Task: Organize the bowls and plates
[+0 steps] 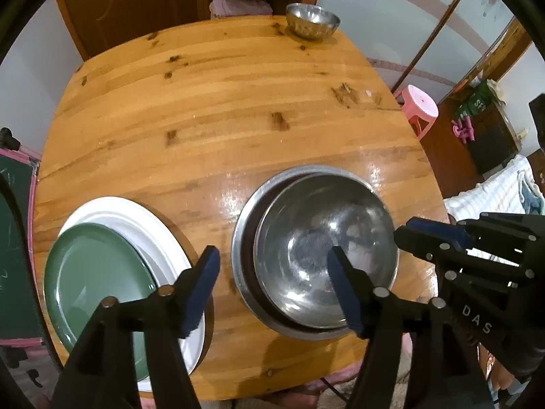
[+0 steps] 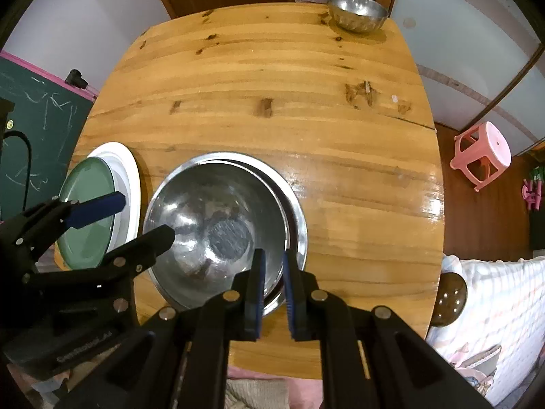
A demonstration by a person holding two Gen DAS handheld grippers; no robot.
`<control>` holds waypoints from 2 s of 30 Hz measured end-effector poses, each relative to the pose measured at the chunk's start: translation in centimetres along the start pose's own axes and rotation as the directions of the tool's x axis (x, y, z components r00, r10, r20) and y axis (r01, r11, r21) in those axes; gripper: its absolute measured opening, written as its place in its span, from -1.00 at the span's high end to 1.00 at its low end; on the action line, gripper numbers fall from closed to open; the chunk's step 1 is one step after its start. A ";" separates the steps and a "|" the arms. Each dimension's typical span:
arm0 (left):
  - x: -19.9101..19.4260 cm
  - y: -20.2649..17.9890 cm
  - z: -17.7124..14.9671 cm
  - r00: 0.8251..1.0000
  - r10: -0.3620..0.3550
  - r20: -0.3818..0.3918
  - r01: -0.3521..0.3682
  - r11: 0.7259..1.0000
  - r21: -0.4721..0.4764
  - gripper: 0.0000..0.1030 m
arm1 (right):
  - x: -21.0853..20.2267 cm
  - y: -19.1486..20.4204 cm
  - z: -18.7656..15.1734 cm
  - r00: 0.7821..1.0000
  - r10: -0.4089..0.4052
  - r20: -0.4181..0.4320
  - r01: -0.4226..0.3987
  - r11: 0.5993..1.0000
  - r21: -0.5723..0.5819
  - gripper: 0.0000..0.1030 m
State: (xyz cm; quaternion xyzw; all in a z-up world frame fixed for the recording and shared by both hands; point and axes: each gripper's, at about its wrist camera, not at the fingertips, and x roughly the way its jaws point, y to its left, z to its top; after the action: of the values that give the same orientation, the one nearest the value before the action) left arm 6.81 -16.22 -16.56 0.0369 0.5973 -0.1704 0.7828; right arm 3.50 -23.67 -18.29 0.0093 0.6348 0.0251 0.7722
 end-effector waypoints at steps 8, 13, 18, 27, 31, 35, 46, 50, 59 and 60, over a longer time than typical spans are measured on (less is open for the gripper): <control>-2.0 -0.2 1.1 0.998 0.008 0.060 -0.008 1.000 0.007 -0.31 | -1.6 -0.7 0.4 0.999 0.020 0.041 -0.020 1.000 0.007 0.79; -3.6 -0.5 2.2 0.994 0.017 0.105 -0.019 1.000 0.015 -0.39 | -2.5 -1.3 0.9 0.998 0.028 0.063 -0.029 0.999 0.019 0.79; -5.1 -0.6 4.1 0.991 0.014 0.136 -0.018 0.999 0.027 -0.41 | -3.6 -2.4 1.9 0.995 0.030 0.093 -0.034 0.999 0.035 0.79; -9.6 -1.7 10.4 0.973 -0.018 0.231 0.006 0.999 0.050 -0.63 | -7.8 -5.3 6.0 0.979 -0.018 0.204 0.006 0.998 0.059 0.79; -11.9 -2.5 14.5 0.953 -0.013 0.303 -0.007 0.998 0.067 -0.64 | -9.8 -7.5 8.8 0.967 -0.055 0.247 0.034 0.996 0.088 0.79; -13.1 -3.3 18.0 0.934 -0.003 0.358 -0.026 0.997 0.078 -0.72 | -11.8 -10.3 12.3 0.955 -0.092 0.281 0.059 0.990 0.125 0.79; -11.5 -3.1 28.2 0.887 0.050 0.460 -0.075 0.996 0.038 -0.73 | -15.6 -14.7 19.8 0.899 -0.205 0.386 0.133 0.970 0.204 0.18; -8.2 -2.2 31.0 0.894 0.060 0.444 -0.068 0.998 0.004 -0.73 | -14.1 -15.5 22.5 0.888 -0.243 0.391 0.173 0.964 0.204 0.17; 3.5 1.0 36.1 0.949 0.046 0.312 -0.010 0.993 -0.117 -0.73 | -5.7 -19.0 27.0 0.935 -0.176 0.309 0.087 0.956 0.281 0.17; 4.9 1.3 36.4 0.954 0.040 0.298 0.002 0.990 -0.138 -0.73 | -4.9 -19.1 27.2 0.940 -0.161 0.300 0.071 0.955 0.288 0.17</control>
State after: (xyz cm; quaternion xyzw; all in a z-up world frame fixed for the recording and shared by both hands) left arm 41.95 -25.58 -11.05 -0.0374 0.4813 -0.1251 0.8668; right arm 29.73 -42.52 -9.12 0.0816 0.4976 -0.1103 0.8565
